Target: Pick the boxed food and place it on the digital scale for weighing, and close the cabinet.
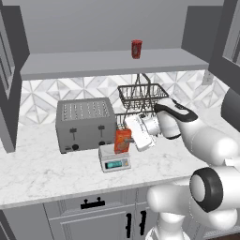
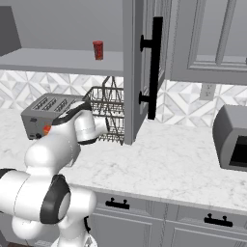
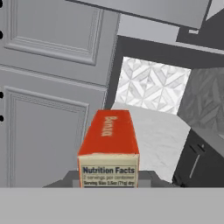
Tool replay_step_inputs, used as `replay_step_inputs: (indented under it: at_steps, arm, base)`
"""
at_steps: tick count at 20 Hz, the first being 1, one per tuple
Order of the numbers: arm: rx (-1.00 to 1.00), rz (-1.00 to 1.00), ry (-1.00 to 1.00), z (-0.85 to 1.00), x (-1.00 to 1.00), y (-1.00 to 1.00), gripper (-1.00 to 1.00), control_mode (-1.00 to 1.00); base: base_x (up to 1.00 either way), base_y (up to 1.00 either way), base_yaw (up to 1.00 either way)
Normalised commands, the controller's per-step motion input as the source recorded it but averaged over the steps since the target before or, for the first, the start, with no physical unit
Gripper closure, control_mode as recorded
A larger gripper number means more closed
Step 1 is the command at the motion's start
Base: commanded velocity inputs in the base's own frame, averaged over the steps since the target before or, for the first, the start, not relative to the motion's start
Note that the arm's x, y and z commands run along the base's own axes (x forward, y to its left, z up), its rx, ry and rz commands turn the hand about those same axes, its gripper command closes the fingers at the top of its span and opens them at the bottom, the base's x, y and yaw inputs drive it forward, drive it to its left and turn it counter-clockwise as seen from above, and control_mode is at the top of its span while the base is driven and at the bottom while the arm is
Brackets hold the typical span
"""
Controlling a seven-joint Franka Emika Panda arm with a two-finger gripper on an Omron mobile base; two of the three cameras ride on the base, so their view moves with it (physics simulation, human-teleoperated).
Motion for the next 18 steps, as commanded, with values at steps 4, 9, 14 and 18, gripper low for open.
replay_step_inputs:
  at_steps: [4,9,14,18]
  arm:
    - [0.00,0.00,-0.08,-0.03,0.28,0.00,1.00,-1.00]
    - [0.00,0.00,0.00,-0.04,0.33,0.00,1.00,-1.00]
    - [0.00,0.00,0.02,-0.27,0.21,0.00,1.00,-1.00]
    - [0.00,0.00,0.13,-0.25,0.19,0.00,1.00,-1.00]
  base:
    - [0.00,0.00,0.00]
    - [0.00,0.00,0.00]
    - [0.00,0.00,0.00]
    - [0.00,0.00,0.00]
